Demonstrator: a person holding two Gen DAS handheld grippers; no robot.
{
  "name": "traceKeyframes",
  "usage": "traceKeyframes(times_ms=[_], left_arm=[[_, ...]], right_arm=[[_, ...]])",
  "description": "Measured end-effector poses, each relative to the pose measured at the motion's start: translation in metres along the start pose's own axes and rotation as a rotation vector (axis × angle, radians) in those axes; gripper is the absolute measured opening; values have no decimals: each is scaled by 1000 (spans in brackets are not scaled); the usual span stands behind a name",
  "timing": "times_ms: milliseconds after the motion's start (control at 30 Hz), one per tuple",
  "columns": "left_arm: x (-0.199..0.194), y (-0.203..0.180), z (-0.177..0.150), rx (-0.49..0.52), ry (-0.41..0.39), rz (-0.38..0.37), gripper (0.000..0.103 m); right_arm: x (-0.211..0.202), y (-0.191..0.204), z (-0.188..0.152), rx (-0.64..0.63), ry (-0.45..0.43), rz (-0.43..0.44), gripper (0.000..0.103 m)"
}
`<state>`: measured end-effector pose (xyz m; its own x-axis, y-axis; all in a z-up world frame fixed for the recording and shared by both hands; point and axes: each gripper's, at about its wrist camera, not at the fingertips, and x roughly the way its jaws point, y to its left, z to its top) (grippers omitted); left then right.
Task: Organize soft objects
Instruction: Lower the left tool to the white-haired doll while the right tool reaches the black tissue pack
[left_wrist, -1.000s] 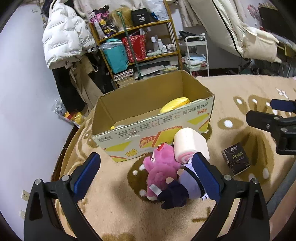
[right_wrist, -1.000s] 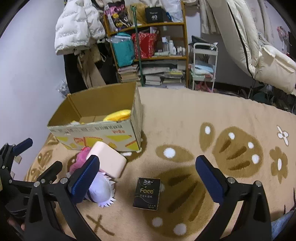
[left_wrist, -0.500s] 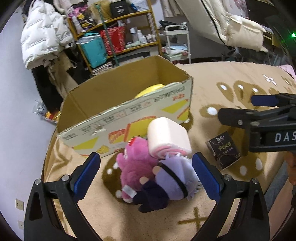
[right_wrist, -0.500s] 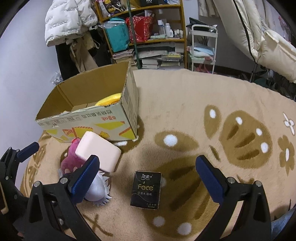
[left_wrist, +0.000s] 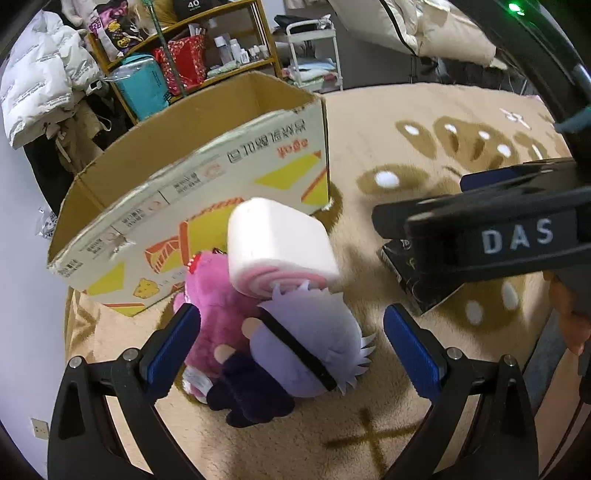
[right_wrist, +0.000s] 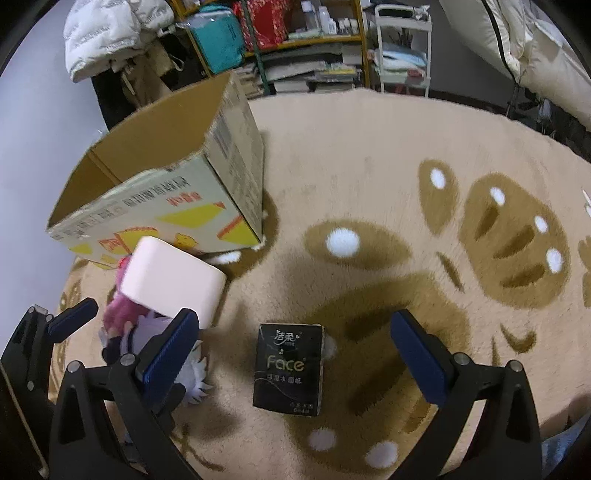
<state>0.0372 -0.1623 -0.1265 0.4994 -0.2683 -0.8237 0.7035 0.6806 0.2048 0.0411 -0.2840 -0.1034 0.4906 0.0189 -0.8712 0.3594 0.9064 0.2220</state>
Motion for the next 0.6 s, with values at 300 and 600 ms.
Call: traceKeyframes(times_ms=[300, 600], left_arm=[[12, 0, -4, 5, 60, 25, 99], [16, -4, -7, 36, 65, 61, 92]], right_arm=[[21, 4, -3, -12, 77, -34, 103], [35, 7, -7, -25, 130, -62, 103]])
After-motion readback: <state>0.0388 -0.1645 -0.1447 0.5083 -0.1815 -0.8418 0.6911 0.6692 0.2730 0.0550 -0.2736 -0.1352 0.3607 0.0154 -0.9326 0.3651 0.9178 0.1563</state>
